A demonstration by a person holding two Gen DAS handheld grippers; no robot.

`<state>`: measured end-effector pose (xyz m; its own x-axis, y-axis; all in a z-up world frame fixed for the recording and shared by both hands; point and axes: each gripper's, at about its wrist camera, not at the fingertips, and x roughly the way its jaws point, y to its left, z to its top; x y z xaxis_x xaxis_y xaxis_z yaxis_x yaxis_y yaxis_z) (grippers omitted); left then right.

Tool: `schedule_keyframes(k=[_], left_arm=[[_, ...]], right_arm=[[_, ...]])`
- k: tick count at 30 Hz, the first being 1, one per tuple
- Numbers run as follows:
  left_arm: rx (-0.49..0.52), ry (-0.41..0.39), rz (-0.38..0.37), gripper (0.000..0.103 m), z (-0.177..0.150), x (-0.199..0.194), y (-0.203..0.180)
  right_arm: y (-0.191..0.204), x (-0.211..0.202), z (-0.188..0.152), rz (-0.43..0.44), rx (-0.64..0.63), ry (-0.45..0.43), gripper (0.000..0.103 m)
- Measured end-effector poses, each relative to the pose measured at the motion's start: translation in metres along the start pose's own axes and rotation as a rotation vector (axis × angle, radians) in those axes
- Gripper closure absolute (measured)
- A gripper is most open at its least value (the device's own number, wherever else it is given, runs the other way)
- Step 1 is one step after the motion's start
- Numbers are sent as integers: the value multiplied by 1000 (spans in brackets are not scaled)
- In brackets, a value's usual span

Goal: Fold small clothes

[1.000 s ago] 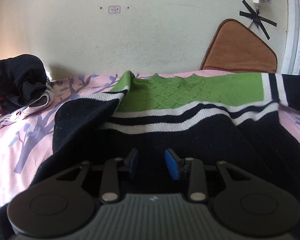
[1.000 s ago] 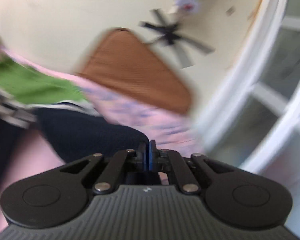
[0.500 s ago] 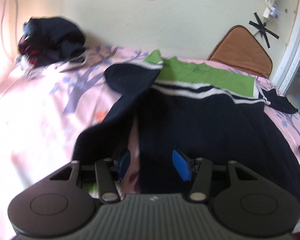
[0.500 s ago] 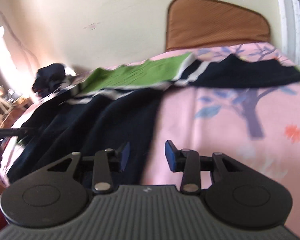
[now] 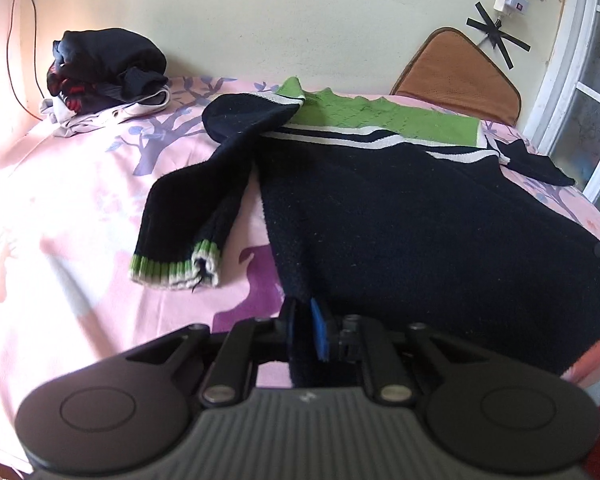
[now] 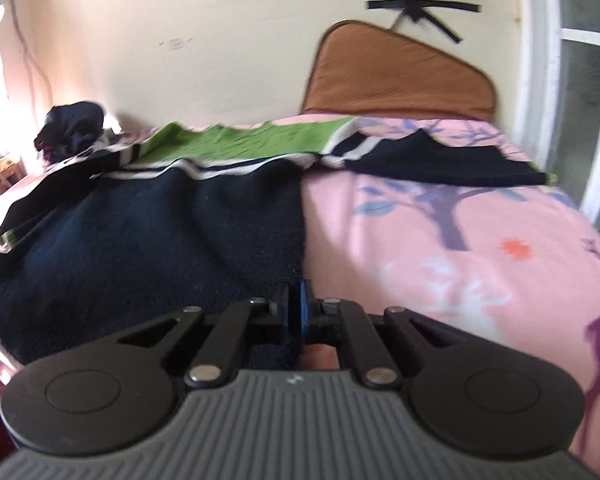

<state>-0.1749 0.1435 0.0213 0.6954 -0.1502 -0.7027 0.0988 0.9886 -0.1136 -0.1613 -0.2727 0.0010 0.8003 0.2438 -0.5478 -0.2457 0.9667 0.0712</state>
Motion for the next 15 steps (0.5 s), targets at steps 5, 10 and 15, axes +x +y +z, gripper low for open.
schedule_keyframes(k=[5,10,15], left_arm=[[-24,-24,22,86,7,-5,12],[76,-187,246,56,36,-17,18],[159,-117,300,52,67,29,14]], right_arm=[[2,21,-2,9,-36,109,84],[13,4,23,37,1,-96,62],[21,32,42,158,78,-103,61]])
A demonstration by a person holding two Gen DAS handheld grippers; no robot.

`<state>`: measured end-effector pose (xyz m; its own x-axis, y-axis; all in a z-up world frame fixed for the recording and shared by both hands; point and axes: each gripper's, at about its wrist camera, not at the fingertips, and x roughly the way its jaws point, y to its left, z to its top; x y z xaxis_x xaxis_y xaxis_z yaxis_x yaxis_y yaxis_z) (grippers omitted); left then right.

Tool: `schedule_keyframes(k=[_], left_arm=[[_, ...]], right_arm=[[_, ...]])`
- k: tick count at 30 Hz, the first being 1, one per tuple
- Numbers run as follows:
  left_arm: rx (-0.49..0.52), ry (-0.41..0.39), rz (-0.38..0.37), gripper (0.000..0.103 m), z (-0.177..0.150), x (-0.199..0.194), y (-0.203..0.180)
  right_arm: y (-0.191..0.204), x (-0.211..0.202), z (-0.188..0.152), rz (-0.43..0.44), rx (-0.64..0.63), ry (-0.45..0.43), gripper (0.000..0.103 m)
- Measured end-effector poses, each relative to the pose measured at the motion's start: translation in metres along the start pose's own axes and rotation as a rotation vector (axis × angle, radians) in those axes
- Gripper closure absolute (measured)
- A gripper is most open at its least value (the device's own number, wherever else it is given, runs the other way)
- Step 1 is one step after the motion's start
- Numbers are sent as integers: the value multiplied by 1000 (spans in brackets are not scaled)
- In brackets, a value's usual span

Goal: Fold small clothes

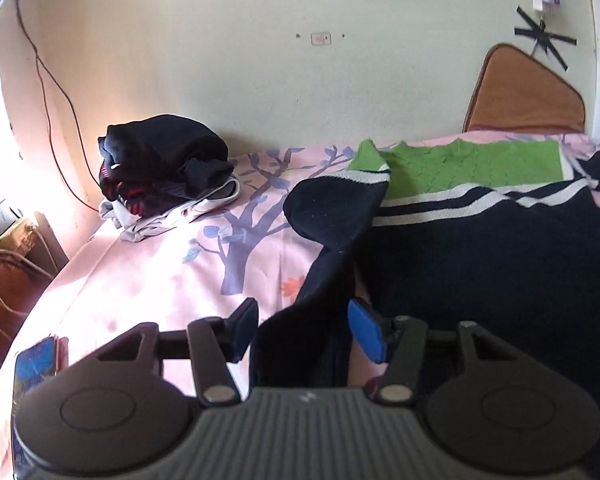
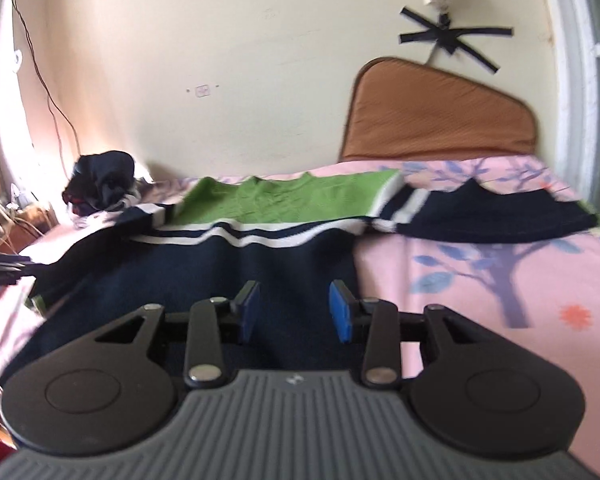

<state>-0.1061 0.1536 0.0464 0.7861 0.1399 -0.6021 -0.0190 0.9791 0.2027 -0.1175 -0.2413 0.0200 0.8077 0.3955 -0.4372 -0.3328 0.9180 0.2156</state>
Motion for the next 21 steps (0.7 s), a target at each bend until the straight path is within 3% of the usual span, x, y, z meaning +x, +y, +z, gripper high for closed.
schedule_keyframes(k=[2,3,5,7,9,12,15,18,21], left_arm=[[43,39,21,63,7,21,-4],[47,59,23,94,13,29,-4],[-15,84,24,97,27,37,16],[-150,51,20,97,50,31,50],[-286,6,71,97,70,22,91],[-415,-14,162,88,91,24,143],[-462,38,183,78,92,37,159],[-432,5,119,54,79,33,150],[-489,-48,25,50,54,11,148]], right_arm=[[12,17,2,53,25,7,61],[19,25,3,76,34,9,61],[32,40,3,125,41,19,61],[44,52,5,175,30,32,61],[55,60,8,222,-4,41,61],[72,74,11,282,-30,62,61],[86,88,12,320,-40,91,61],[99,98,16,356,-57,114,61],[123,107,27,396,-139,134,61]])
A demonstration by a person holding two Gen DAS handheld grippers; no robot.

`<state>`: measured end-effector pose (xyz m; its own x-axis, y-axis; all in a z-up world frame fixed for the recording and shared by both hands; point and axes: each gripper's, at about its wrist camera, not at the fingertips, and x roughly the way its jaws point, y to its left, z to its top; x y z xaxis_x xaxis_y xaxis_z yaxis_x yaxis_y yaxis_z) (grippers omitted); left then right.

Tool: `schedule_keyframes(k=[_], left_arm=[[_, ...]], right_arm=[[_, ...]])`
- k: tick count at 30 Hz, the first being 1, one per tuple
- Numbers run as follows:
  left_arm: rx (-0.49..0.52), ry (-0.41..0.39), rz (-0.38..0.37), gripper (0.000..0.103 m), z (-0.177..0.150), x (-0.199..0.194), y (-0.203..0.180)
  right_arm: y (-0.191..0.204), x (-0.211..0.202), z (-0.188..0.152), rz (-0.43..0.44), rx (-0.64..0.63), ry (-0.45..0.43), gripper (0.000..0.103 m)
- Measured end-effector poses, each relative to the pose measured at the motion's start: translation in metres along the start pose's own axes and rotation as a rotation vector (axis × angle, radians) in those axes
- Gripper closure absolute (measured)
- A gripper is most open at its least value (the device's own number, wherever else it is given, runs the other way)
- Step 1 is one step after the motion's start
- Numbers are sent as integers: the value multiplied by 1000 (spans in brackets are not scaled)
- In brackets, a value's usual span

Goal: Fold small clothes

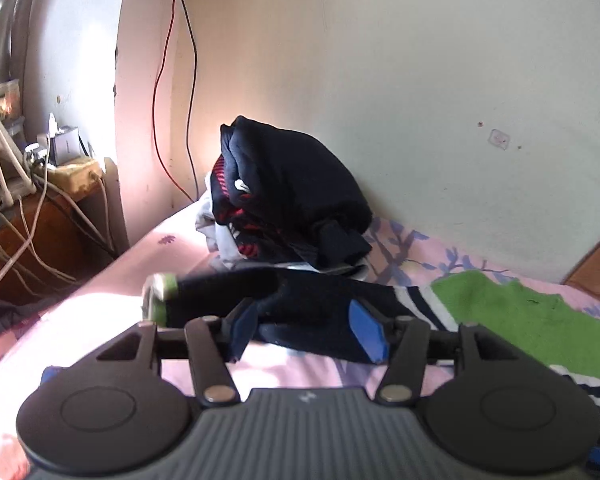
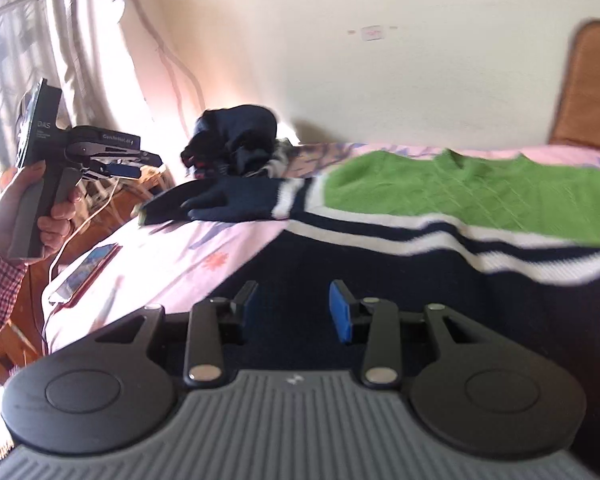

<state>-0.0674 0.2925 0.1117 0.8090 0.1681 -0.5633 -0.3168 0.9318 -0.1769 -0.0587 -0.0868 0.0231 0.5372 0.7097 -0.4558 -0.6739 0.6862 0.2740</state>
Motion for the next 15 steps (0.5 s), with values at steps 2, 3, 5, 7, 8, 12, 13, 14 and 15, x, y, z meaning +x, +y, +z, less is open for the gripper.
schedule_keyframes(k=[2,3,5,7,8,12,13,14,15], left_arm=[[-78,-41,-87,46,-21,-20,17],[-108,-61,-123,45,-34,-30,24],[-130,-87,-170,46,-62,-49,37],[-143,-120,-163,47,-92,-64,46],[-146,-125,-150,47,-105,-69,49],[-104,-116,-75,47,-142,-74,53],[-84,-122,-69,47,-147,-75,54],[-69,-128,-67,47,-151,-76,53],[-62,-137,-69,47,-154,-78,53]], right_arm=[[17,13,13,31,-94,19,61],[27,21,20,47,-141,26,61],[51,43,38,92,-263,39,61],[76,70,53,122,-376,55,61],[88,85,60,138,-421,68,61],[136,166,88,207,-492,159,61],[147,187,94,207,-491,183,61],[158,208,97,201,-491,201,61],[170,229,100,192,-489,214,61]])
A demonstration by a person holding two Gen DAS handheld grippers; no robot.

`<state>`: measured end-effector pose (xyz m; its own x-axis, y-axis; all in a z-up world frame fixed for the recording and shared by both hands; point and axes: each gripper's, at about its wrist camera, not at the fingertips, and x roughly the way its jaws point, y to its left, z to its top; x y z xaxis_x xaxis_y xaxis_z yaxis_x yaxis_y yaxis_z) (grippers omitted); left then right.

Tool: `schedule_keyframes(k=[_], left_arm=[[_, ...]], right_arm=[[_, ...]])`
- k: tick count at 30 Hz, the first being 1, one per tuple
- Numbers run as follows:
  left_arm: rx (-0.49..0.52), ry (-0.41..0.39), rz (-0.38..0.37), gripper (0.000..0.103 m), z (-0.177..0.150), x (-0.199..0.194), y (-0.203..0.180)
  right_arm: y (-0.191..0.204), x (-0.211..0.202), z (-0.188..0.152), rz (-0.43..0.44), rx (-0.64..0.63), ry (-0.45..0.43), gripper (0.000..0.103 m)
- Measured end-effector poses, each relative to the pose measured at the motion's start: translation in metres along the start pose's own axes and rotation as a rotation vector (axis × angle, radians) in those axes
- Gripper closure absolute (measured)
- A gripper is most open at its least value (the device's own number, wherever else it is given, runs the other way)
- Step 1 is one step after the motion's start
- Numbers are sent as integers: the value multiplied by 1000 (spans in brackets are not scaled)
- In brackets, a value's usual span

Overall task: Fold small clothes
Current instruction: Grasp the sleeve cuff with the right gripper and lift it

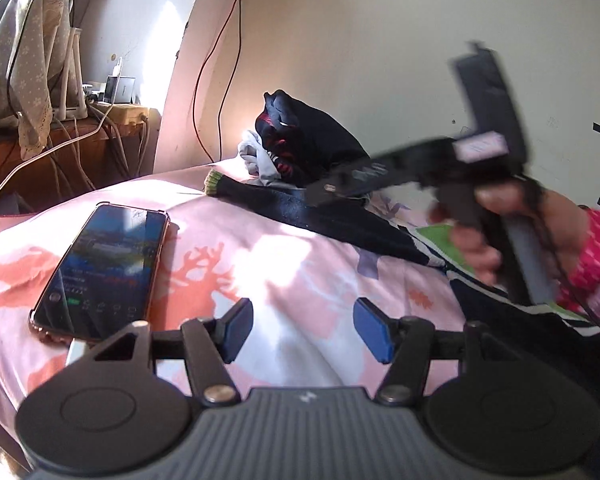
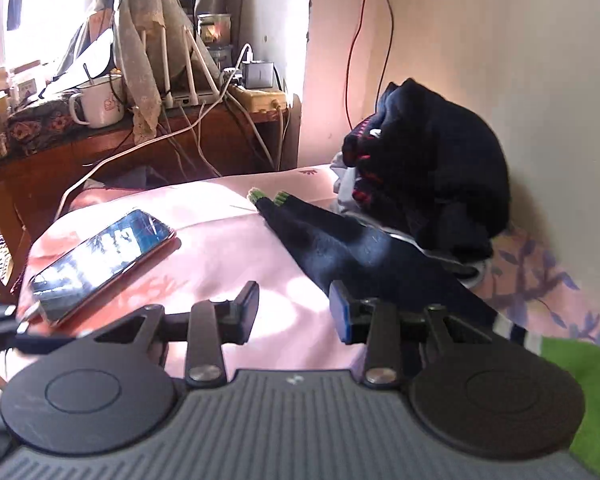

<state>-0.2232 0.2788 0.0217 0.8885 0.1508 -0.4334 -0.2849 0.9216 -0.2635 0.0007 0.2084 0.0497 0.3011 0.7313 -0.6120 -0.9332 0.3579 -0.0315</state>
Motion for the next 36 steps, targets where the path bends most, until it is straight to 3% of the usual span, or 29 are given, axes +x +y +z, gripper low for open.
schedule_keyframes(k=[7,8,9,10,12,15,17,18,19,21,26,30,32,35,36], left_arm=[[68,38,-23,46,-7,0,-4],[72,44,-26,46,-8,-1,-4],[79,51,-28,46,-9,-2,-3],[91,53,-25,46,-9,-4,-3],[118,46,-9,46,-7,-7,-4],[162,39,-3,43,2,-5,-9],[183,20,-11,38,13,1,-15],[189,7,-13,29,19,5,-19],[190,-5,-15,18,27,10,-24],[179,-28,-29,10,42,21,-35],[86,14,-104,12,87,79,-76],[9,116,-222,13,109,152,-128],[28,196,-225,20,108,192,-159],[75,315,-215,41,98,243,-198],[93,343,-208,54,94,255,-207]], right_arm=[[31,103,45,-32,5,87,51],[35,113,48,-58,5,100,55],[37,121,49,-75,4,121,66],[38,124,50,-112,-8,137,93],[35,108,56,-117,-9,103,93],[10,48,68,-74,79,-34,93],[-20,-5,69,-80,169,-145,93],[-38,-33,66,-100,200,-199,93],[-56,-59,61,-137,224,-248,93],[-95,-102,44,-218,285,-312,92],[-190,-182,-34,-389,453,-328,92],[-239,-217,-109,-421,608,-313,92],[-250,-228,-139,-447,649,-326,92],[-263,-240,-182,-462,740,-341,92],[-266,-243,-193,-468,756,-342,92]])
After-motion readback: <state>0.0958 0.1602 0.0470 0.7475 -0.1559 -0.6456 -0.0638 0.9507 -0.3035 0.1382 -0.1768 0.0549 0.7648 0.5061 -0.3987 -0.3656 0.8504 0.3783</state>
